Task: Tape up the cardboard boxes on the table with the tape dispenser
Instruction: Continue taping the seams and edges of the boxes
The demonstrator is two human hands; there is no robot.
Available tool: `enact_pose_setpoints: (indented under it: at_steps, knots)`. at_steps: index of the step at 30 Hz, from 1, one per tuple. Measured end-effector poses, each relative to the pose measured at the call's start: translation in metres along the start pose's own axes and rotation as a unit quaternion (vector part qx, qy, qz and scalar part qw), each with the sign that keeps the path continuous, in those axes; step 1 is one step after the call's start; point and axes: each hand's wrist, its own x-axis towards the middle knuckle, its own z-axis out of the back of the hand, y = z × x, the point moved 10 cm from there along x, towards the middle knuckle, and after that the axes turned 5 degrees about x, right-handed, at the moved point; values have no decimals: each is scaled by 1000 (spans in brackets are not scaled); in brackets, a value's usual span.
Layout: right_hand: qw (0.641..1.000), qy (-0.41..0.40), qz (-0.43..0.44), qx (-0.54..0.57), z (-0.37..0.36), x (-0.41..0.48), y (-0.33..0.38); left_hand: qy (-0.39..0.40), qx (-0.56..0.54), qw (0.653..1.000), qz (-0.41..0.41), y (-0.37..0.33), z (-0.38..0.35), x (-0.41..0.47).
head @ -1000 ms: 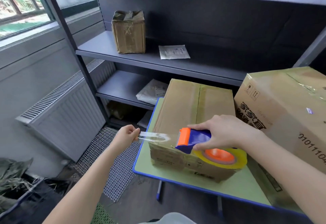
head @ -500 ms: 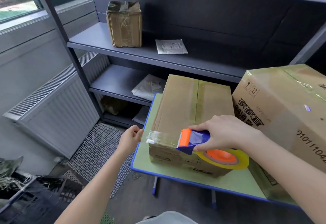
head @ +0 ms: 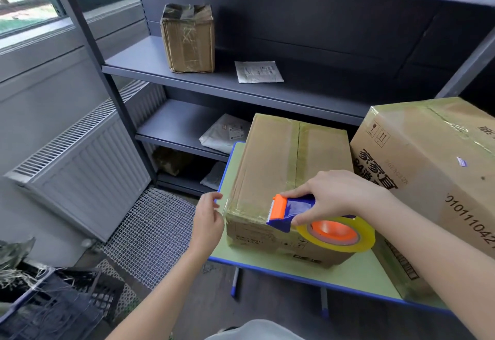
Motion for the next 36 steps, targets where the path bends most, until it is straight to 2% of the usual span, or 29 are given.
enact_pose_setpoints:
  at_steps: [2,5,9,12,14,24,31,36]
  knots:
    - [1000,-2,1,2,0,1,0,-2,19,990,-137,-24,1,-10]
    - [1000,0,2,-3,-1,3,0,4,117,952,-284,-51,-14,-28]
    - [1000,0,0,-7,-1,5,0,-56,234,893,-380,-64,-31,-37]
    - [1000,4,2,-3,-2,6,1,-93,283,865,-404,-66,-30,-36]
    - [1000,5,4,-2,0,7,4,-90,299,859,-406,-63,-30,-32]
    - [999,-29,36,-1,17,46,45,-21,285,891,-352,-40,16,12]
    - [999,-24,41,15,18,37,38,-8,262,901,-345,-38,16,12]
    - [999,5,31,14,8,17,12,-34,252,902,-349,-41,22,11]
